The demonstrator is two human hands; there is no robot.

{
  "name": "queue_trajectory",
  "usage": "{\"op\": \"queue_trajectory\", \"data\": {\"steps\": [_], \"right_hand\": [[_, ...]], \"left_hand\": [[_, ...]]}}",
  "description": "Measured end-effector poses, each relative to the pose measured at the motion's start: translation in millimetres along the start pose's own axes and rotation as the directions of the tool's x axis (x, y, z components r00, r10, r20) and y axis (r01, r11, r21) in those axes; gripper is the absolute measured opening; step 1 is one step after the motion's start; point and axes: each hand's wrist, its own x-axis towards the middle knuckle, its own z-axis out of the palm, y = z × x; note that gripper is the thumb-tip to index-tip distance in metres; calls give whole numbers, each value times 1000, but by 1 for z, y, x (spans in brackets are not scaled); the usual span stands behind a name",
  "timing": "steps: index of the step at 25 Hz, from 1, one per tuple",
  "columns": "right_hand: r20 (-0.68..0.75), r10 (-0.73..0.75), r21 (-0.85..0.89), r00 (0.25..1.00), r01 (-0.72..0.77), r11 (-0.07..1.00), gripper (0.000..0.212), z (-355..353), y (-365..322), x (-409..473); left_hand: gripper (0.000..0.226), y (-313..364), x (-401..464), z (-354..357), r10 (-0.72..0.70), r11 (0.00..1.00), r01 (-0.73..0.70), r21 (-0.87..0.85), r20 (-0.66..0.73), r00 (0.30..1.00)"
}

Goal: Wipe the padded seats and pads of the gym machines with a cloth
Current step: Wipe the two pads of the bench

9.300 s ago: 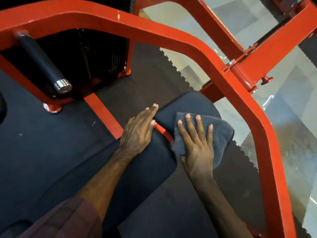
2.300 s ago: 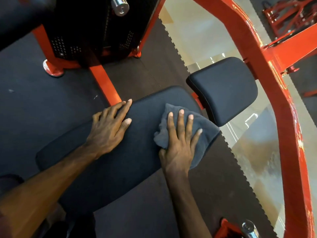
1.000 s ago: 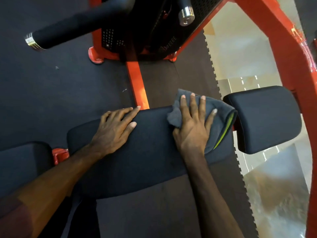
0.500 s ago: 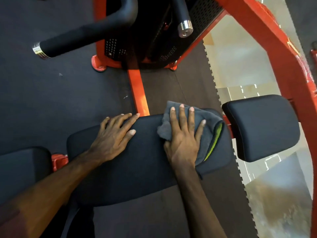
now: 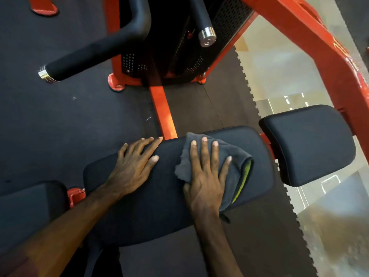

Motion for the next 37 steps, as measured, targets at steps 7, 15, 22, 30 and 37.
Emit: {"op": "queue_trajectory", "data": {"steps": [7,15,22,30,37], "right_hand": [[129,-5,33,992,1,999,123,21,-45,-92],[15,345,56,939,-345,937,104,9,-35,-59],[63,196,67,978,-201,977,110,29,-101,-60],[70,470,81,880,-475,876,105,40,-138,-122],[-25,374,20,927,-374,927,98,31,-82,-53]], "left_hand": [[59,-3,1,1,3,1000,-2,-16,7,1000],[61,-19,-3,-4,52,998,-52,-31,24,998],[63,-40,-5,-21,134,990,-128,-52,130,982],[65,-57,-12,-21,179,983,-172,-62,135,975],[63,-76,-18,-11,137,990,-132,-53,99,986]]}}
